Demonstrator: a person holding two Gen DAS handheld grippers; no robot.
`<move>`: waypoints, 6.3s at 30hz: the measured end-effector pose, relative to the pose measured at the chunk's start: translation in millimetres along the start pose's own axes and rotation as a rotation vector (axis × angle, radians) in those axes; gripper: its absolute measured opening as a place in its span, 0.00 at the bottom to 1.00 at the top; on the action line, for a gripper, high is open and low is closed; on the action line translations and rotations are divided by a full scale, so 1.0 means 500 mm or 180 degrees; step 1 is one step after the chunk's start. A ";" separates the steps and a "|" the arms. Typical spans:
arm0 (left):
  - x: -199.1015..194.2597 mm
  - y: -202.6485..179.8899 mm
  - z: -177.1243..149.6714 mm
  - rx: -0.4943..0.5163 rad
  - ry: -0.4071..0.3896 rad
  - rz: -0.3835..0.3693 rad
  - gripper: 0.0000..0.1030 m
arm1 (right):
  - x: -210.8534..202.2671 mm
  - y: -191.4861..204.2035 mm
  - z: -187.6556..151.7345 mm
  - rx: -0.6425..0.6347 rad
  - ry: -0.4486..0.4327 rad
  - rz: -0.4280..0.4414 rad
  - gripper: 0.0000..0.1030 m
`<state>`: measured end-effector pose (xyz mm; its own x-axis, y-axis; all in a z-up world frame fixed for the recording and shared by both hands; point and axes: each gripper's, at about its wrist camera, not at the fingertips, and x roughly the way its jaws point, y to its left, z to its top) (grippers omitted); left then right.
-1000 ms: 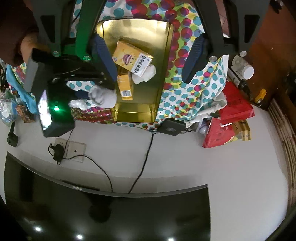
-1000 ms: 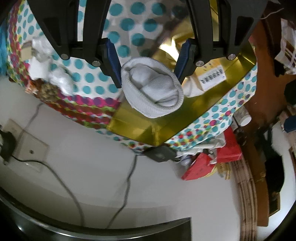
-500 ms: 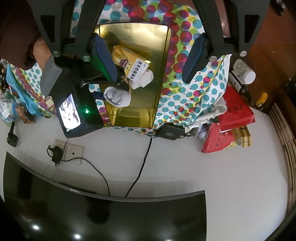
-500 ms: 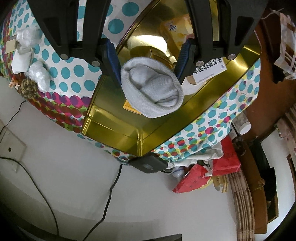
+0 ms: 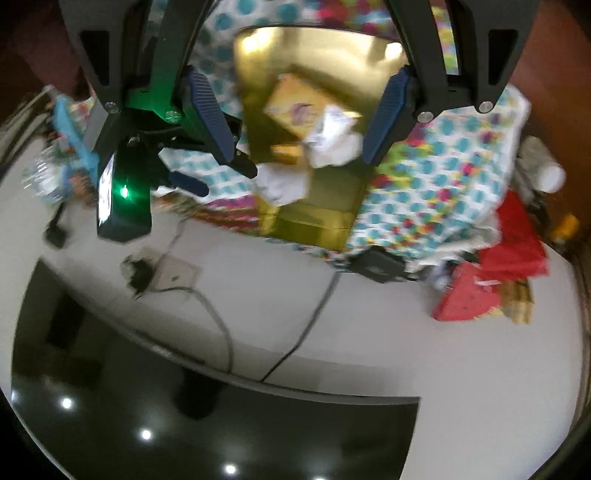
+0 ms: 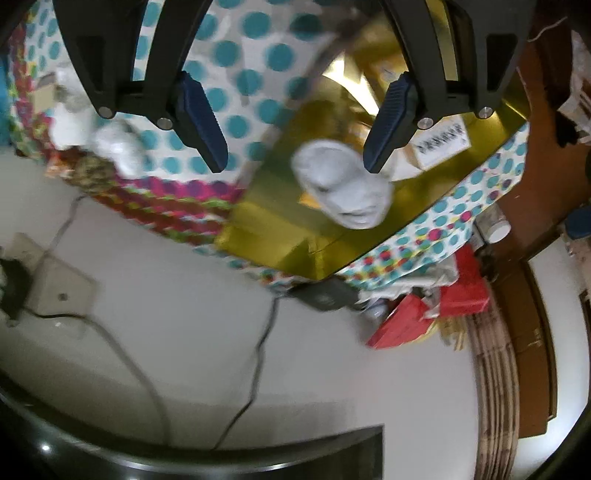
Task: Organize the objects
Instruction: 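Grasp the red-and-cream box with the right gripper and lift it, then grasp a clear plastic bag on the bedspread with the left gripper and lift, then carry the plastic bag over the gold tray with the left gripper and release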
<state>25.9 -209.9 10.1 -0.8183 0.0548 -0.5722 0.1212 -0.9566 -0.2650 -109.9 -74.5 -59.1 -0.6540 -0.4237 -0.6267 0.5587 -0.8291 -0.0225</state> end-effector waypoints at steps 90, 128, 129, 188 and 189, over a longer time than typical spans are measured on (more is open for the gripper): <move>0.505 -0.567 -0.164 0.1598 0.1154 -0.0642 0.73 | -0.112 -0.487 -0.248 0.1772 0.0072 -0.1590 0.27; 0.475 -0.521 -0.169 0.1404 0.0931 -0.0253 0.13 | -0.088 -0.487 -0.249 0.1870 0.0205 -0.1587 0.28; 0.471 -0.518 -0.169 0.1406 0.0912 -0.0214 0.13 | -0.088 -0.487 -0.249 0.1872 0.0205 -0.1588 0.28; 0.254 -0.058 -0.069 0.0077 0.0683 0.0656 0.14 | -0.060 -0.487 -0.240 0.1927 0.0430 -0.1689 0.28; 0.250 -0.058 -0.069 0.0067 0.0675 0.0658 0.14 | -0.060 -0.487 -0.240 0.1927 0.0431 -0.1694 0.28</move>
<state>-60.6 -165.5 -80.6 -0.6414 -0.0855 -0.7624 0.2597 -0.9593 -0.1109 -165.0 183.7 -128.4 -0.6652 0.0979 -0.7403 -0.2070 -0.9767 0.0569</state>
